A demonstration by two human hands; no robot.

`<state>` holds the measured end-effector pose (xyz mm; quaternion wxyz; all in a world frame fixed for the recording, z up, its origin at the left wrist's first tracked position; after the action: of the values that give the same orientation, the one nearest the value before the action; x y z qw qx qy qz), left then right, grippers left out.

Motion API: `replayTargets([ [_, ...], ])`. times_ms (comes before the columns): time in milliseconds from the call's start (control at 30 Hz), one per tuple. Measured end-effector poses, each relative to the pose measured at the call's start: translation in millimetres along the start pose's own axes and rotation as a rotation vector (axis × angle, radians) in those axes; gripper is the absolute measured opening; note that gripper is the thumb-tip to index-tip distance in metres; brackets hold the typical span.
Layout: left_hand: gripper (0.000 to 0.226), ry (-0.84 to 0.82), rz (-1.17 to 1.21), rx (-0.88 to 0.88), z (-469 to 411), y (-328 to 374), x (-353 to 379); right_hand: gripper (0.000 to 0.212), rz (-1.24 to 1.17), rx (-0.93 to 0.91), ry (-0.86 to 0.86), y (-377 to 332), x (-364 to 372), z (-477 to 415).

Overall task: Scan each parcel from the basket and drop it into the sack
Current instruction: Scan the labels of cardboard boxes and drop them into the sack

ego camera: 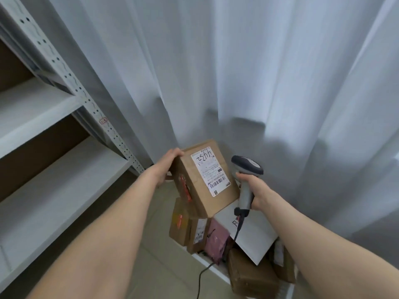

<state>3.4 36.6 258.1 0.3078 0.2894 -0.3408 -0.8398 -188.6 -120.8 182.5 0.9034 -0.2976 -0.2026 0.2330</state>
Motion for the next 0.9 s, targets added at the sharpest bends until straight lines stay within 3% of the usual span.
replayTargets([
  [100,0.023,0.051,0.087,0.028,16.9,12.0,-20.9,0.024,-0.022,0.045,-0.099,-2.8,25.1,25.9],
  [200,0.019,0.078,0.14,0.045,28.4,19.1,-41.5,0.034,-0.049,-0.016,-0.096,-12.0,49.6,41.4],
  [300,0.036,0.028,0.093,0.021,37.3,21.6,-57.7,0.048,-0.008,-0.143,-0.011,-27.1,61.9,52.4],
  [433,0.087,0.004,-0.141,-0.032,53.8,21.7,-74.9,0.043,0.039,-0.285,0.021,-46.5,74.0,63.5],
  [500,0.077,0.009,-0.122,-0.016,61.6,21.5,-79.9,0.04,0.059,-0.322,0.007,-50.4,81.6,68.8],
  [567,0.055,0.036,0.02,0.006,63.9,19.6,-83.7,0.039,0.037,-0.343,0.008,-51.6,84.8,73.0],
  [633,0.049,0.078,0.159,0.021,66.6,15.5,-86.3,0.045,-0.027,-0.322,0.024,-50.0,82.9,75.4],
  [733,0.053,0.07,0.317,0.014,72.6,8.4,-85.5,0.046,-0.139,-0.269,0.01,-44.2,79.7,78.6],
  [900,0.078,-0.147,0.299,-0.018,80.2,0.7,-65.0,0.058,-0.332,-0.227,-0.063,-44.5,89.6,89.7],
])
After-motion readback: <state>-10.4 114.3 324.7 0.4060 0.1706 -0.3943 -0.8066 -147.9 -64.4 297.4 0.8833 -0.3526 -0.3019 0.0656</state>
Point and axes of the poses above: each hand's wrist, its own z-axis away from the middle knuckle, its own x-axis out of the palm, y = z × x, the point moved 5 cm from there along -z, towards the middle knuckle, and after that the axes turned 3 degrees about -x, right-handed, at the moved point
